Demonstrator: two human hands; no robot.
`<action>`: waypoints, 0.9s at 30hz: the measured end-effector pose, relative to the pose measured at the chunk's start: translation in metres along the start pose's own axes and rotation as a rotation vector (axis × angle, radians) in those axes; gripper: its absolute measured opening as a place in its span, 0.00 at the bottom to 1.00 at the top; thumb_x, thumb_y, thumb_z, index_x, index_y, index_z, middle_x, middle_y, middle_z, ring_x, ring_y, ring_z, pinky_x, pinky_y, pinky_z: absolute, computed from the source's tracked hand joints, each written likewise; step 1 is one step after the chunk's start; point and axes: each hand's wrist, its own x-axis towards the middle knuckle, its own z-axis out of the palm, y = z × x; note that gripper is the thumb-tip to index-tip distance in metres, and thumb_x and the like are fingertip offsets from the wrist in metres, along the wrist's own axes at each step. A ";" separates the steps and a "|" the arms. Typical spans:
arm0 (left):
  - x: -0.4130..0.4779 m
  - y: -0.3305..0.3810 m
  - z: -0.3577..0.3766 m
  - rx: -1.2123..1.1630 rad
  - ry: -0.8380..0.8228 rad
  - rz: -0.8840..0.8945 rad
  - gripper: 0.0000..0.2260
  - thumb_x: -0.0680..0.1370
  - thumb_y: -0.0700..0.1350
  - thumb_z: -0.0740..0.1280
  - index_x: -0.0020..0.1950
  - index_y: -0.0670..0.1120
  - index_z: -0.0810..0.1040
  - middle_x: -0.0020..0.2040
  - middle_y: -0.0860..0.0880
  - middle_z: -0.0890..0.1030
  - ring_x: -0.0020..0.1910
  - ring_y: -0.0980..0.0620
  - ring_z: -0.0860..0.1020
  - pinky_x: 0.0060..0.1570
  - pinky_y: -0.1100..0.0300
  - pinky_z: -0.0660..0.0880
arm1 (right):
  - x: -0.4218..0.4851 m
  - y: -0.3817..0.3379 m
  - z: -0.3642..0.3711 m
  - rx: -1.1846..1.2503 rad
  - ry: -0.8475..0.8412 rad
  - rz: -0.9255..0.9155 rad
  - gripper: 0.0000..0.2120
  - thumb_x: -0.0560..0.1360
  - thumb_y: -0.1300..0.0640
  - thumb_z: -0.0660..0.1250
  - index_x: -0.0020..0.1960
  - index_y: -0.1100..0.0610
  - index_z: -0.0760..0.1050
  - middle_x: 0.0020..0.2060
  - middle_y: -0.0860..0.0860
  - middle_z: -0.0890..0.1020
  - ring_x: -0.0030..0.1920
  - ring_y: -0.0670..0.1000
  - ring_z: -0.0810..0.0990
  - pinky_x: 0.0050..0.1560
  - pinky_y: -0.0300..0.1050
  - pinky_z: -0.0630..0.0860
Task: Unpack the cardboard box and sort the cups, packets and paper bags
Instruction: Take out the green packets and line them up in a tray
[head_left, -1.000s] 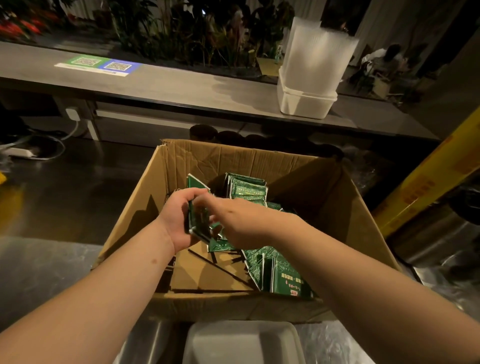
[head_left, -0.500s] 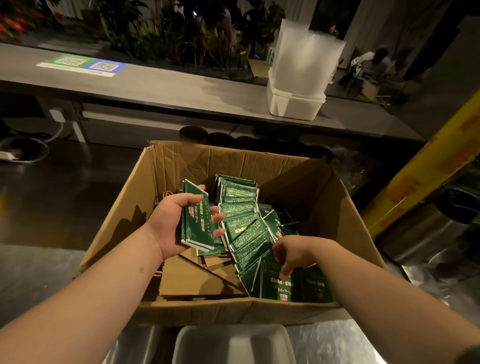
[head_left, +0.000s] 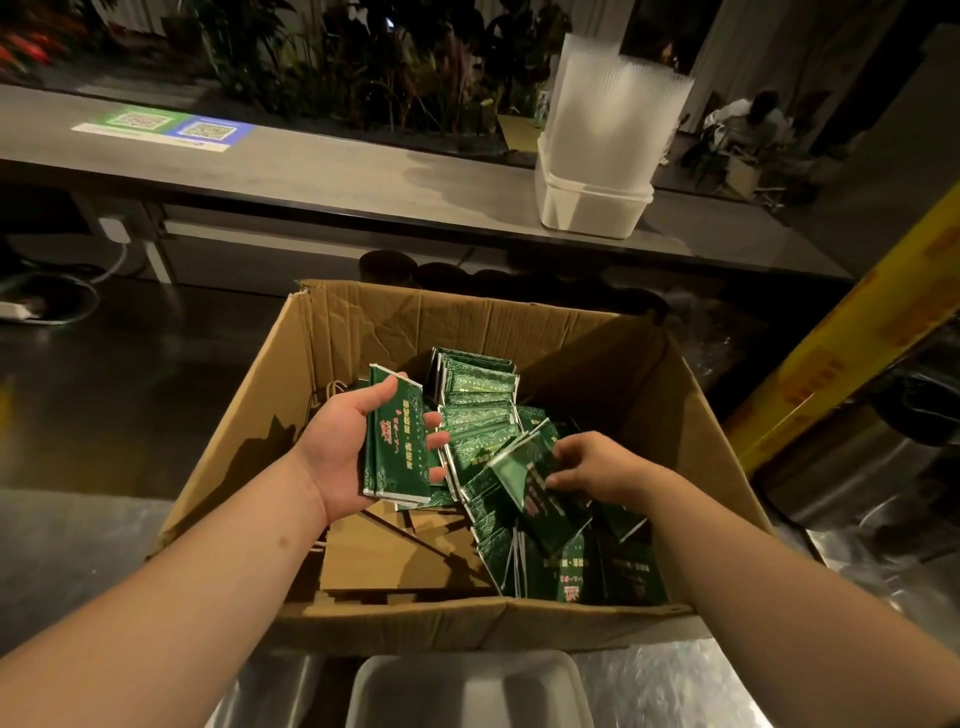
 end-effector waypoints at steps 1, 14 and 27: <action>0.000 0.000 0.000 -0.003 -0.001 0.005 0.21 0.84 0.56 0.59 0.64 0.41 0.80 0.68 0.36 0.78 0.66 0.36 0.78 0.68 0.32 0.70 | -0.002 -0.002 -0.001 0.130 0.013 0.020 0.06 0.79 0.61 0.71 0.55 0.60 0.80 0.50 0.55 0.86 0.51 0.54 0.86 0.56 0.53 0.82; -0.020 0.002 0.011 0.069 -0.124 -0.045 0.19 0.78 0.53 0.64 0.53 0.41 0.88 0.58 0.35 0.83 0.55 0.35 0.83 0.63 0.38 0.74 | -0.018 -0.124 0.046 0.685 -0.158 -0.085 0.08 0.77 0.59 0.73 0.46 0.60 0.74 0.46 0.57 0.85 0.42 0.54 0.86 0.42 0.46 0.84; -0.010 0.000 0.008 -0.067 -0.145 -0.093 0.20 0.77 0.48 0.65 0.64 0.37 0.81 0.58 0.36 0.79 0.55 0.39 0.78 0.69 0.37 0.70 | -0.017 0.006 -0.028 -0.577 -0.202 0.245 0.13 0.77 0.62 0.72 0.60 0.54 0.80 0.55 0.51 0.82 0.55 0.51 0.82 0.58 0.49 0.82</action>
